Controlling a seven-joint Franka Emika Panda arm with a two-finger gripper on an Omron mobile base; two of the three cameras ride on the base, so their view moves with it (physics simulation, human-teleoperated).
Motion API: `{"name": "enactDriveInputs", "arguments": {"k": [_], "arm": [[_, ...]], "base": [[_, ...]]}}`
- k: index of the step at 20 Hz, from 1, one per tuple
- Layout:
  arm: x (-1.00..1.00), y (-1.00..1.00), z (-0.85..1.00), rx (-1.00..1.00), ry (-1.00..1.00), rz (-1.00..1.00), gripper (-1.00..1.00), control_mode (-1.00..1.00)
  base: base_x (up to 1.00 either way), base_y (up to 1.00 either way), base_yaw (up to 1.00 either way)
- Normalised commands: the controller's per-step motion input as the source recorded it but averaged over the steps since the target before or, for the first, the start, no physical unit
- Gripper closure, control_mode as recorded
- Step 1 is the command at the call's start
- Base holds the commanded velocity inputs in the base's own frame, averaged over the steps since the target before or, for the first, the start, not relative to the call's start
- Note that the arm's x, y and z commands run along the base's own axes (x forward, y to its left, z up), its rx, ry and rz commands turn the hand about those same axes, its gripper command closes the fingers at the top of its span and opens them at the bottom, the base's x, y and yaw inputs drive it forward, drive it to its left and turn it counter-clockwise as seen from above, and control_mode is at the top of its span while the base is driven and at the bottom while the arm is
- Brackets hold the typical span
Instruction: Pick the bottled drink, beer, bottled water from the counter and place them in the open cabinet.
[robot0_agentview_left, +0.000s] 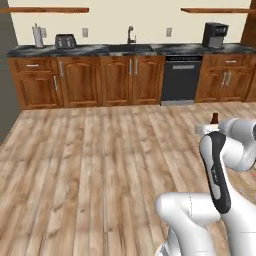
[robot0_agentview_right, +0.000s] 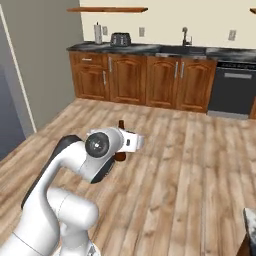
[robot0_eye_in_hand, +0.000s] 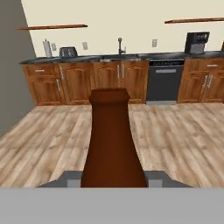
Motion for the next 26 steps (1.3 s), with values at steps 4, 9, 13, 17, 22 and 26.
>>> {"name": "enactDriveInputs", "arguments": {"k": [4, 9, 13, 17, 22, 26], "arm": [[0.0, 0.0, 0.0, 0.0, 0.0, 0.0, 1.0, 1.0], [0.0, 0.0, 0.0, 0.0, 0.0, 0.0, 1.0, 1.0], [0.0, 0.0, 0.0, 0.0, 0.0, 0.0, 1.0, 1.0], [0.0, 0.0, 0.0, 0.0, 0.0, 0.0, 1.0, 1.0], [0.0, 0.0, 0.0, 0.0, 0.0, 0.0, 1.0, 1.0], [0.0, 0.0, 0.0, 0.0, 0.0, 0.0, 1.0, 1.0]], "base": [[0.48, 0.14, 0.8], [0.51, 0.1, 0.8], [0.33, 0.01, 0.89], [0.23, 0.0, 0.94], [0.27, 0.0, 0.91], [0.34, 0.05, 0.85]]}}
